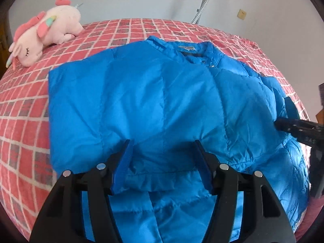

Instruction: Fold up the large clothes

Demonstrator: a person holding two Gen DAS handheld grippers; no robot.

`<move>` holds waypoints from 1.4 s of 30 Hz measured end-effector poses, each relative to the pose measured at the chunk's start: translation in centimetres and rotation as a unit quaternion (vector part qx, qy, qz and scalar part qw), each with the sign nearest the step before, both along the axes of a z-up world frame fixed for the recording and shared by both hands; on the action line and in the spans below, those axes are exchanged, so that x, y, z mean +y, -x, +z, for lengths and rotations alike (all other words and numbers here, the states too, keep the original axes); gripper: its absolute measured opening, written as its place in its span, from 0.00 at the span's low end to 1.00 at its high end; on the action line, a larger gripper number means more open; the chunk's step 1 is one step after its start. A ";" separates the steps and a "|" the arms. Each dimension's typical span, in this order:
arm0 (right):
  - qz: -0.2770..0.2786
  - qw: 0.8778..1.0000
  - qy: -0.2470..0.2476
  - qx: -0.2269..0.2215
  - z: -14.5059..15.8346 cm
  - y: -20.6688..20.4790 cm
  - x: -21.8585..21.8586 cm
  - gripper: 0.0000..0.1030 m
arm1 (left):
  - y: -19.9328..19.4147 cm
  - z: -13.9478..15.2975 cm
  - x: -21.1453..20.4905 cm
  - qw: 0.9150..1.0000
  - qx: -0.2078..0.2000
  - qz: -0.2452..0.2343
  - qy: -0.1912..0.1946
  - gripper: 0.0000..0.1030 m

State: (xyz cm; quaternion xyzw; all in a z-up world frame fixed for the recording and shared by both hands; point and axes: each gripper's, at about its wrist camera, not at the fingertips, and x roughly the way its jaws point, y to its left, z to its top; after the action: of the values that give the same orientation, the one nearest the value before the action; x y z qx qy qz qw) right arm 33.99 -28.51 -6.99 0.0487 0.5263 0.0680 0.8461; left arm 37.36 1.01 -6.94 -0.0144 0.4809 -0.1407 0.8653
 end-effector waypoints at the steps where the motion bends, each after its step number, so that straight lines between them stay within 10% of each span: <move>1: 0.002 1.000 0.005 -0.001 -0.3 -0.1 0.2 0.26 | -0.1 -0.1 0.1 1.000 0.001 0.001 0.003 0.59; 8: -0.006 0.999 -0.032 -0.018 0.8 0.8 -0.6 0.27 | 0.8 0.9 0.2 1.000 0.003 0.010 -0.008 0.58; 16: 0.025 0.991 -0.051 -0.118 7.1 12.1 -2.9 0.52 | 10.3 6.4 4.8 0.998 -0.056 0.021 0.001 0.77; 26: -0.004 0.997 -0.036 -0.071 4.1 23.5 -6.2 0.60 | 23.1 3.6 10.7 0.996 -0.009 0.084 -0.018 0.80; 42: -0.002 0.995 -0.101 -0.009 0.6 31.4 -6.1 0.63 | 30.6 -0.2 12.3 0.990 0.043 0.109 0.074 0.82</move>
State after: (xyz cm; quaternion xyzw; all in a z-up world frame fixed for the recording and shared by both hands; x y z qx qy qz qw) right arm 2.62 -34.62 -6.40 0.1345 0.5088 0.1194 0.8419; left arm 6.76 13.28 -7.17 -0.1373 0.5018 -0.0798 0.8503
